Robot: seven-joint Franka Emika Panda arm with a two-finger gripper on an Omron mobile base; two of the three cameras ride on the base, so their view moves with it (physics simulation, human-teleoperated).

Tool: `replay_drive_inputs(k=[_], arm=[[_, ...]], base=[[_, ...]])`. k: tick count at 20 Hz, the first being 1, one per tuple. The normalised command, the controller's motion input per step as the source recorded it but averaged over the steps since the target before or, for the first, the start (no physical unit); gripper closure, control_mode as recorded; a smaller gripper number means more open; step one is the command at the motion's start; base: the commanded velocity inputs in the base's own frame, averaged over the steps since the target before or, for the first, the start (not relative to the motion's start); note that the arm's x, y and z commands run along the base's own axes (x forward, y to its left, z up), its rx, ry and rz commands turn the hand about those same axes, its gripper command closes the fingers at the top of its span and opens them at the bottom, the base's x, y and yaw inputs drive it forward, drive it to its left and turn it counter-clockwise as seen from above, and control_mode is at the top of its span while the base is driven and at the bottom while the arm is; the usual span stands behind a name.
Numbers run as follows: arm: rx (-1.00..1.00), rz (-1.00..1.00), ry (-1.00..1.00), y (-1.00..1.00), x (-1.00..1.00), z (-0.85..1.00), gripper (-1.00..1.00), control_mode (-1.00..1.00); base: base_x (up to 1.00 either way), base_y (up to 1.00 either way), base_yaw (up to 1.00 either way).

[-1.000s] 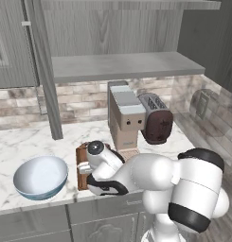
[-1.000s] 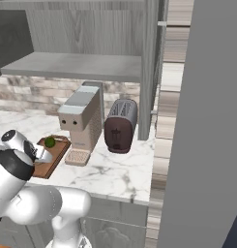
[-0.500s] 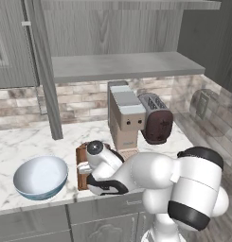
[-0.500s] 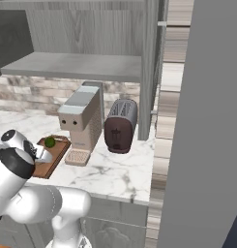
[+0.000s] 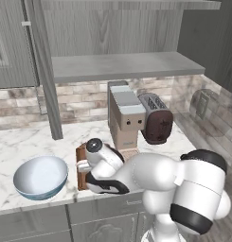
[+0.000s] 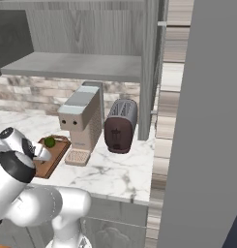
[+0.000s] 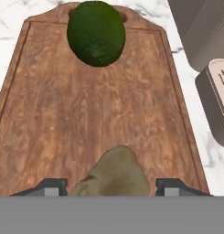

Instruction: Open the cabinet. Place the bowl and condiment on the counter. Then place the lime and garlic on the cutting board.

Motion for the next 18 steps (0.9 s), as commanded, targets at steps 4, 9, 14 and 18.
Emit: replay_drive_inputs(k=[4,9,14,18], arm=[[0.00,0.00,0.00,0.10,-0.01,0.61,-1.00,-1.00],[0.00,0.00,0.00,0.00,-0.07,0.64,-1.00,-1.00],[0.00,0.00,0.00,-0.12,-0.22,0.70,-1.00,-1.00],[0.02,0.00,0.00,-0.41,-0.46,0.80,-1.00,-1.00]], base=[[0.00,0.00,0.00],[0.00,0.00,0.00],[0.00,0.00,0.00],[0.00,0.00,0.00]])
